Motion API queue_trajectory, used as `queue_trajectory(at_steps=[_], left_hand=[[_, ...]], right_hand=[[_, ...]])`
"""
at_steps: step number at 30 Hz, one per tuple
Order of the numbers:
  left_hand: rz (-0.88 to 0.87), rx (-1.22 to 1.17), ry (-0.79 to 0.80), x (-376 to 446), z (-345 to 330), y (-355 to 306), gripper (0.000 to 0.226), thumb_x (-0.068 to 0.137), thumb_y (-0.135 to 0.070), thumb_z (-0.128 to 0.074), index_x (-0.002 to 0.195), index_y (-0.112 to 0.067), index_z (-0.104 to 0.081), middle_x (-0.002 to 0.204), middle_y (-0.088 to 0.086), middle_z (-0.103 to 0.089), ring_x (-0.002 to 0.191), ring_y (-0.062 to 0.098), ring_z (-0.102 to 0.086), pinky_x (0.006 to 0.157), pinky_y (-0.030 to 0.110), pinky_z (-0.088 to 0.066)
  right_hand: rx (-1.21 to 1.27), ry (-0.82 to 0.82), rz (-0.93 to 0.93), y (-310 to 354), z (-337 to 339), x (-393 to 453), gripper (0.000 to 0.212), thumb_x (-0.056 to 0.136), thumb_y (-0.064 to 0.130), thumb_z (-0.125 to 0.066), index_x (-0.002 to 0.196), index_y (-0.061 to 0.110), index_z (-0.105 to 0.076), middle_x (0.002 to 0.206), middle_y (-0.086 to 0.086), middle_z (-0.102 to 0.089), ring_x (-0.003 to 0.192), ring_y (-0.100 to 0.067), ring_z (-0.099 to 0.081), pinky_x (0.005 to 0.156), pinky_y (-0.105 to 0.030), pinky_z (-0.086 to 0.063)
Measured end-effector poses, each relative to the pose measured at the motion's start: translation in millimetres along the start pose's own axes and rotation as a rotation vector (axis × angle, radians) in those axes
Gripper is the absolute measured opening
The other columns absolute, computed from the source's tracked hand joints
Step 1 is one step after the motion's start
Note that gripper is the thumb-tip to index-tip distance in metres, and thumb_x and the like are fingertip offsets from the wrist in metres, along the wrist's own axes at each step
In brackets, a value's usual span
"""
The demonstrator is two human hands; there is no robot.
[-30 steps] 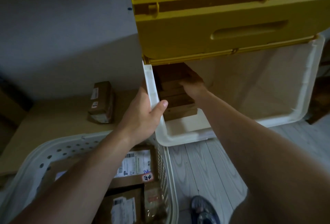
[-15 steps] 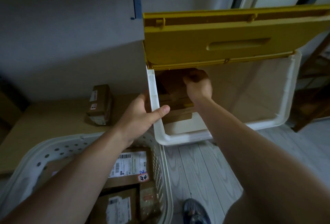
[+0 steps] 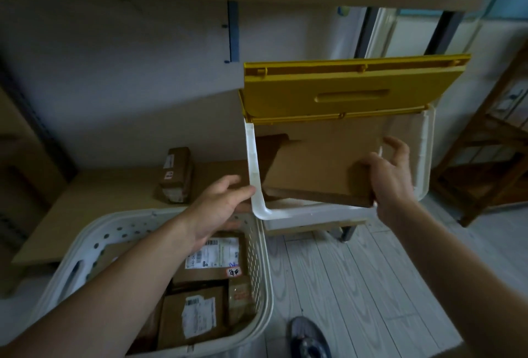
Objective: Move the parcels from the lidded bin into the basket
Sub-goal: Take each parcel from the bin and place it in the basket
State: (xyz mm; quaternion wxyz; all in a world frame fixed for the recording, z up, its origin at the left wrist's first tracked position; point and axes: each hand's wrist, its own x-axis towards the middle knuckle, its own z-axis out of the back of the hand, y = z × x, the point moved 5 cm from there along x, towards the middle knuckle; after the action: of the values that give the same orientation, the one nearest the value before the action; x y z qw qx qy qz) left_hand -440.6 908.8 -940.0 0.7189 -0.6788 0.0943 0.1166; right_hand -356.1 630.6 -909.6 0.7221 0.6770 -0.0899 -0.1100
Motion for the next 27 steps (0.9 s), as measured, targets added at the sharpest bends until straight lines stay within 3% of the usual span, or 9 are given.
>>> queue_trajectory(at_steps=[6,8,10,14,18,20,23,25,27], left_hand=[[-0.081,-0.043,0.039,-25,-1,-12,0.031,0.094,-0.031,-0.062,0.124,-0.023,-0.059,0.111,0.006,-0.075,0.101,0.023,-0.074,0.087,0.045,-0.060],[-0.154,-0.123,0.015,-30,0,-18,0.039,0.084,-0.036,-0.066,0.116,-0.016,-0.059,0.104,0.006,-0.076,0.099,0.026,-0.073,0.086,0.047,-0.060],[-0.252,-0.184,-0.084,-33,10,-25,0.042,0.077,-0.038,-0.068,0.108,-0.011,-0.056,0.097,0.007,-0.075,0.098,0.028,-0.072,0.084,0.046,-0.059],[-0.426,-0.236,-0.300,-44,46,-34,0.020,0.093,-0.022,-0.069,0.091,-0.015,-0.050,0.096,0.019,-0.061,0.091,0.032,-0.061,0.081,0.047,-0.050],[-0.520,-0.184,-0.468,-63,87,-36,0.030,0.075,-0.050,-0.076,0.070,-0.032,-0.052,0.091,0.011,-0.055,0.086,0.028,-0.052,0.080,0.048,-0.045],[-0.556,-0.147,-0.574,-71,109,-32,0.034,0.075,-0.050,-0.079,0.068,-0.032,-0.052,0.085,0.010,-0.052,0.081,0.024,-0.049,0.076,0.042,-0.043],[-0.588,-0.071,-0.717,-83,144,-19,0.032,0.087,-0.033,-0.077,0.076,-0.023,-0.049,0.076,0.005,-0.047,0.072,0.014,-0.047,0.069,0.029,-0.042],[-0.572,-0.035,-0.796,-90,167,-11,0.025,0.092,-0.026,-0.072,0.082,-0.019,-0.050,0.078,0.006,-0.049,0.073,0.014,-0.050,0.071,0.032,-0.046],[-0.550,-0.047,-0.849,-93,187,-6,0.022,0.092,-0.026,-0.071,0.088,-0.018,-0.052,0.085,0.008,-0.053,0.077,0.018,-0.054,0.075,0.043,-0.050]], right_hand=[[0.093,0.072,-0.048,9,20,-20,0.034,0.094,0.024,-0.061,0.126,0.026,-0.053,0.114,-0.006,-0.062,0.099,-0.027,-0.062,0.080,-0.050,-0.057],[0.108,0.134,-0.017,14,9,-27,0.026,0.094,0.021,-0.061,0.119,0.022,-0.054,0.109,-0.006,-0.063,0.094,-0.025,-0.062,0.073,-0.045,-0.055],[0.142,0.211,0.003,18,-7,-34,0.015,0.094,0.018,-0.060,0.107,0.022,-0.054,0.101,-0.004,-0.063,0.087,-0.024,-0.060,0.068,-0.041,-0.051],[0.208,0.322,0.045,30,-46,-48,0.012,0.094,0.012,-0.058,0.095,0.022,-0.052,0.090,-0.002,-0.062,0.078,-0.020,-0.059,0.062,-0.037,-0.049],[0.202,0.448,0.123,41,-92,-68,0.017,0.081,0.024,-0.065,0.093,0.025,-0.053,0.098,-0.006,-0.063,0.091,-0.027,-0.061,0.076,-0.048,-0.051],[0.191,0.503,0.148,45,-117,-76,0.020,0.075,0.028,-0.065,0.091,0.027,-0.052,0.096,-0.002,-0.065,0.090,-0.025,-0.061,0.076,-0.048,-0.051],[0.195,0.559,0.157,44,-156,-83,0.018,0.089,0.016,-0.066,0.097,0.022,-0.051,0.075,0.008,-0.068,0.074,-0.014,-0.064,0.063,-0.033,-0.051],[0.189,0.609,0.141,42,-183,-90,0.019,0.095,0.010,-0.063,0.103,0.018,-0.049,0.072,0.005,-0.068,0.066,-0.010,-0.064,0.052,-0.025,-0.049],[0.167,0.645,0.131,40,-206,-97,0.020,0.095,0.014,-0.066,0.104,0.023,-0.051,0.083,-0.002,-0.068,0.076,-0.017,-0.065,0.058,-0.029,-0.050]])
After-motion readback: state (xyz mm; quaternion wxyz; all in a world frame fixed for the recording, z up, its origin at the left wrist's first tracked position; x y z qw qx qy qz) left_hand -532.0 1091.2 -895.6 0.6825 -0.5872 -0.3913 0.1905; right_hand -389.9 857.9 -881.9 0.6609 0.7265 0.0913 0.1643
